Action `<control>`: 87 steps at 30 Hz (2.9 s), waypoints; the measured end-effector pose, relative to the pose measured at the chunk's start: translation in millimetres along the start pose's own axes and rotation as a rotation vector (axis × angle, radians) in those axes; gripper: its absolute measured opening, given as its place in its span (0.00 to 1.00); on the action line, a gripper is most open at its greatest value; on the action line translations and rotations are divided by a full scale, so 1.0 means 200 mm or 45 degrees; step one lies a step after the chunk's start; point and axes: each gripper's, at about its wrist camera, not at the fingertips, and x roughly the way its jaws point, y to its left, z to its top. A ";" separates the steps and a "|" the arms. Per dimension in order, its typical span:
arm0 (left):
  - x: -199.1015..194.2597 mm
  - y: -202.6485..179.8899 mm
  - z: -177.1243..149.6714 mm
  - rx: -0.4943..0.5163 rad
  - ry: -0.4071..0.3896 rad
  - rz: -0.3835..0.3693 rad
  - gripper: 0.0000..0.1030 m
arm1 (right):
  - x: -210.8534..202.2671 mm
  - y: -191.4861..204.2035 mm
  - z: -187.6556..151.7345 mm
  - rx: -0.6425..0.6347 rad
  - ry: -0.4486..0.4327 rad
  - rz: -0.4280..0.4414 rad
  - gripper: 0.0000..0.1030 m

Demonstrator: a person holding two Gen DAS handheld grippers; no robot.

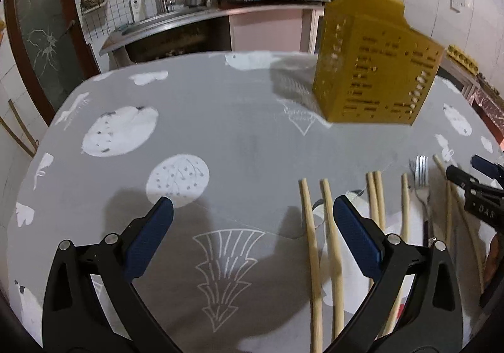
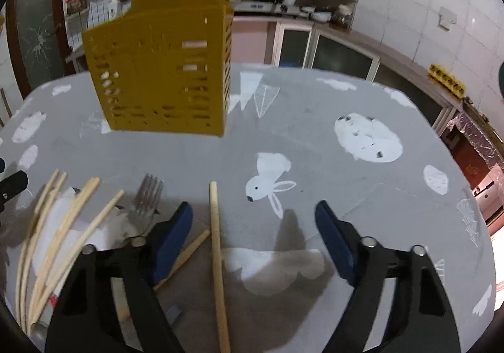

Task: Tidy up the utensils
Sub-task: 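Move both tools down toward the loose wooden chopsticks, then close the right tool on a wooden chopstick while the left tool grasps another chopstick, then carry both held chopsticks up over the yellow slotted holder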

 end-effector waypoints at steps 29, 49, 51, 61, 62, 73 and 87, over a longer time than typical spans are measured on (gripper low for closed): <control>0.18 -0.11 0.04 0.009 0.131 -0.061 0.43 | 0.11 0.03 0.07 0.115 0.138 0.063 0.15; 0.11 -0.10 0.04 -0.038 0.062 -0.124 0.04 | -0.03 -0.06 0.06 0.229 0.054 0.139 0.06; 0.05 -0.11 0.04 -0.022 0.026 -0.123 0.04 | -0.06 -0.07 0.06 0.229 0.028 0.144 0.06; -0.36 -0.13 0.11 0.011 -0.263 -0.169 0.03 | -0.38 -0.12 0.12 0.226 -0.194 0.190 0.06; -0.41 -0.14 0.12 0.018 -0.292 -0.174 0.03 | -0.41 -0.12 0.12 0.225 -0.215 0.194 0.06; -0.73 -0.19 0.18 0.041 -0.527 -0.183 0.03 | -0.71 -0.10 0.17 0.155 -0.488 0.188 0.06; -0.83 -0.16 0.37 -0.002 -0.647 -0.227 0.03 | -0.83 -0.11 0.32 0.214 -0.690 0.216 0.06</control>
